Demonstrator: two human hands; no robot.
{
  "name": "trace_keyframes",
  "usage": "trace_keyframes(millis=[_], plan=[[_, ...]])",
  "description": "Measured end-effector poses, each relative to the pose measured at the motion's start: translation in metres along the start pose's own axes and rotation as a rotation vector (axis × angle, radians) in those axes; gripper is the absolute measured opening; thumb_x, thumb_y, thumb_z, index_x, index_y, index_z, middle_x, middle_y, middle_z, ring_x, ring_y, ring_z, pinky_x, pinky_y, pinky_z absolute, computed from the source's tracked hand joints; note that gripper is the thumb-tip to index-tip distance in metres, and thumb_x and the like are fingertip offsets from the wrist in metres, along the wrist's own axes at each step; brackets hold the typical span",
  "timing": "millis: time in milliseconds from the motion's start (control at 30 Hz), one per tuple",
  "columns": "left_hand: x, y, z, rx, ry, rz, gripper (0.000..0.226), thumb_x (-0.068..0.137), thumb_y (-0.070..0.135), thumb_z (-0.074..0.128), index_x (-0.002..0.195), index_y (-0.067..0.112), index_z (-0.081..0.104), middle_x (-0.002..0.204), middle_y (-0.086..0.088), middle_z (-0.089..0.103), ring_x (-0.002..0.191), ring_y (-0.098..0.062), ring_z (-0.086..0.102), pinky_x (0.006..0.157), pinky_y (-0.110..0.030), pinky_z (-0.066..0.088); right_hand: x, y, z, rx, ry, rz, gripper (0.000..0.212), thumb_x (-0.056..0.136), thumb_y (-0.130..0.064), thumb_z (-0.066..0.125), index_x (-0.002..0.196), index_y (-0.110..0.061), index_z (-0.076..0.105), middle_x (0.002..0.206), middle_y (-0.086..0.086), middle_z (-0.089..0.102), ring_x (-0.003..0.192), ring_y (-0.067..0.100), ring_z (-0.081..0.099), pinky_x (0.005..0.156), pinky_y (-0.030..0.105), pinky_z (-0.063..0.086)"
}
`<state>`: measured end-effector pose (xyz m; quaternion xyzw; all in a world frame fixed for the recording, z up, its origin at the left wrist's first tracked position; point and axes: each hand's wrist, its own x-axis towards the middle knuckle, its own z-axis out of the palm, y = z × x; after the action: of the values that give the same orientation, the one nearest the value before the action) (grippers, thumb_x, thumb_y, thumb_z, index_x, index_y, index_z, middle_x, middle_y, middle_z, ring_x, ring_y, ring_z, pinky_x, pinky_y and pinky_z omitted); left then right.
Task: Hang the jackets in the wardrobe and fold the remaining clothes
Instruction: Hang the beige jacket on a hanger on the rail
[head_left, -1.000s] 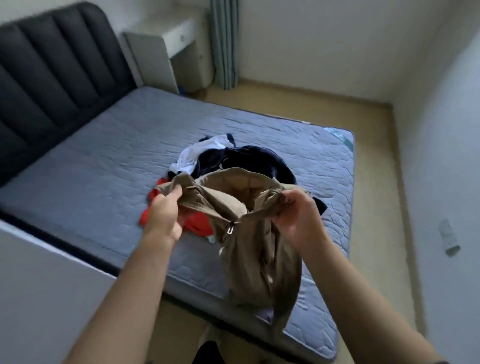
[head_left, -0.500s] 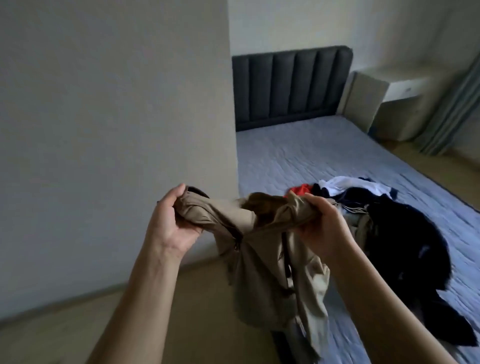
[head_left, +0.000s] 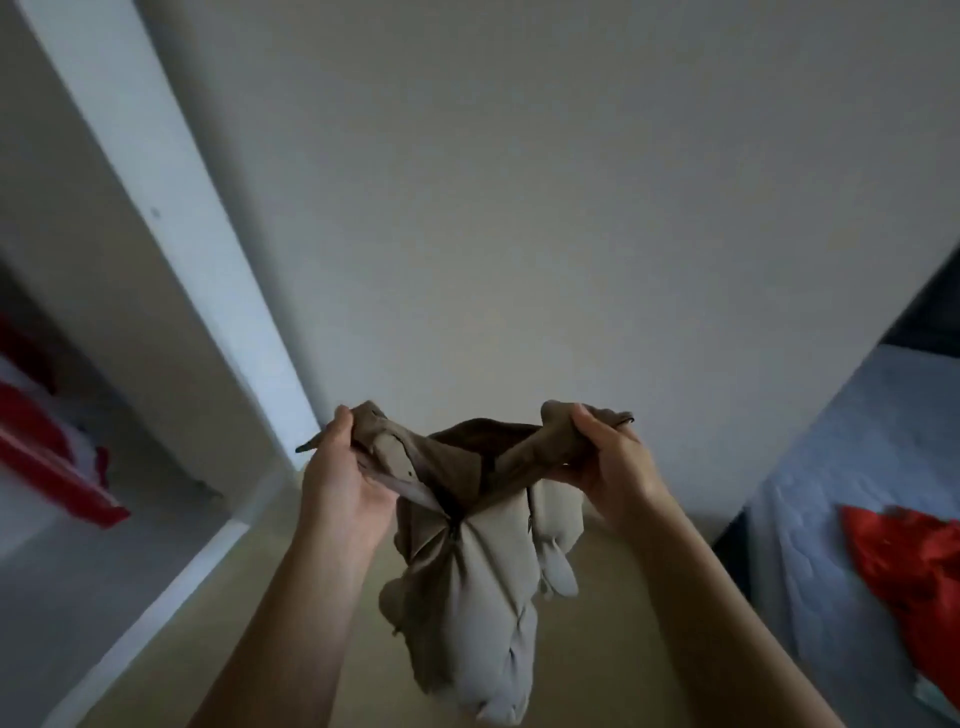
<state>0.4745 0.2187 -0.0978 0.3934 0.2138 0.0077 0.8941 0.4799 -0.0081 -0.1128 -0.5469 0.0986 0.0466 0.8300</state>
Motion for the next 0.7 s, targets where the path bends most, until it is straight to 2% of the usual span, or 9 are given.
trace_keyframes(millis=[100,133,233,333,367,467,533,600,700], plan=[[-0.001,0.051,-0.064,0.041,0.157,0.175,0.038,0.1,0.041,0.041,0.075,0.014,0.052,0.054,0.003,0.058,0.051,-0.009,0.059,0.062,-0.027,0.048,0.006,0.031,0.077,-0.097,-0.122,0.044,0.023,0.1,-0.013,0.044,0.094,-0.004,0.065,0.08,0.016,0.073,0.078,0.028,0.072,0.059,0.039,0.058],[-0.003,0.067,-0.083,0.064,0.233,0.222,0.036,0.098,0.042,0.044,0.073,0.017,0.052,0.052,0.005,0.058,0.05,-0.009,0.058,0.064,-0.027,0.046,0.008,0.04,0.1,-0.139,-0.16,0.053,0.022,0.1,-0.013,0.045,0.092,-0.007,0.065,0.077,0.013,0.074,0.075,0.026,0.072,0.057,0.037,0.058],[-0.006,0.108,-0.134,0.109,0.412,0.36,0.027,0.096,0.042,0.05,0.091,0.017,0.061,0.08,0.0,0.069,0.079,-0.016,0.065,0.075,-0.031,0.049,0.018,0.067,0.166,-0.274,-0.276,0.074,0.018,0.099,-0.016,0.049,0.096,-0.01,0.066,0.082,0.014,0.072,0.077,0.027,0.072,0.061,0.037,0.058],[-0.001,0.141,-0.173,0.098,0.545,0.44,0.044,0.099,0.039,0.043,0.124,0.004,0.053,0.112,-0.017,0.064,0.106,-0.029,0.06,0.099,-0.042,0.046,0.036,0.092,0.228,-0.398,-0.417,0.103,0.017,0.098,-0.017,0.052,0.097,-0.009,0.067,0.082,0.015,0.072,0.074,0.028,0.072,0.059,0.033,0.057],[0.003,0.152,-0.186,0.101,0.594,0.463,0.047,0.1,0.038,0.042,0.128,0.001,0.05,0.116,-0.02,0.062,0.108,-0.031,0.059,0.102,-0.044,0.044,0.043,0.1,0.25,-0.439,-0.463,0.112,0.017,0.097,-0.016,0.053,0.098,-0.007,0.067,0.081,0.014,0.072,0.072,0.028,0.072,0.058,0.032,0.057],[0.021,0.189,-0.228,0.119,0.68,0.49,0.046,0.098,0.043,0.044,0.119,0.004,0.054,0.1,-0.011,0.064,0.096,-0.026,0.062,0.092,-0.042,0.05,0.068,0.127,0.318,-0.546,-0.593,0.141,0.018,0.095,-0.016,0.056,0.1,-0.003,0.067,0.077,0.012,0.072,0.068,0.025,0.072,0.057,0.029,0.056],[0.036,0.216,-0.257,0.1,0.737,0.514,0.039,0.097,0.044,0.045,0.104,0.008,0.059,0.08,-0.003,0.066,0.079,-0.019,0.063,0.073,-0.033,0.052,0.087,0.145,0.365,-0.617,-0.668,0.157,0.016,0.093,-0.018,0.059,0.097,-0.004,0.066,0.075,0.01,0.072,0.067,0.025,0.072,0.057,0.029,0.056],[0.051,0.245,-0.282,0.068,0.795,0.547,0.034,0.096,0.043,0.048,0.087,0.013,0.06,0.058,0.006,0.064,0.064,-0.013,0.061,0.06,-0.027,0.047,0.107,0.162,0.413,-0.667,-0.744,0.173,0.013,0.092,-0.015,0.06,0.094,-0.003,0.065,0.073,0.011,0.072,0.064,0.025,0.072,0.054,0.027,0.056],[0.069,0.29,-0.314,-0.002,0.877,0.584,0.034,0.097,0.041,0.048,0.077,0.015,0.058,0.055,0.002,0.058,0.057,-0.01,0.056,0.054,-0.023,0.045,0.135,0.184,0.484,-0.809,-0.872,0.172,0.011,0.094,-0.015,0.058,0.09,-0.007,0.065,0.076,0.012,0.071,0.063,0.021,0.072,0.053,0.023,0.055]])
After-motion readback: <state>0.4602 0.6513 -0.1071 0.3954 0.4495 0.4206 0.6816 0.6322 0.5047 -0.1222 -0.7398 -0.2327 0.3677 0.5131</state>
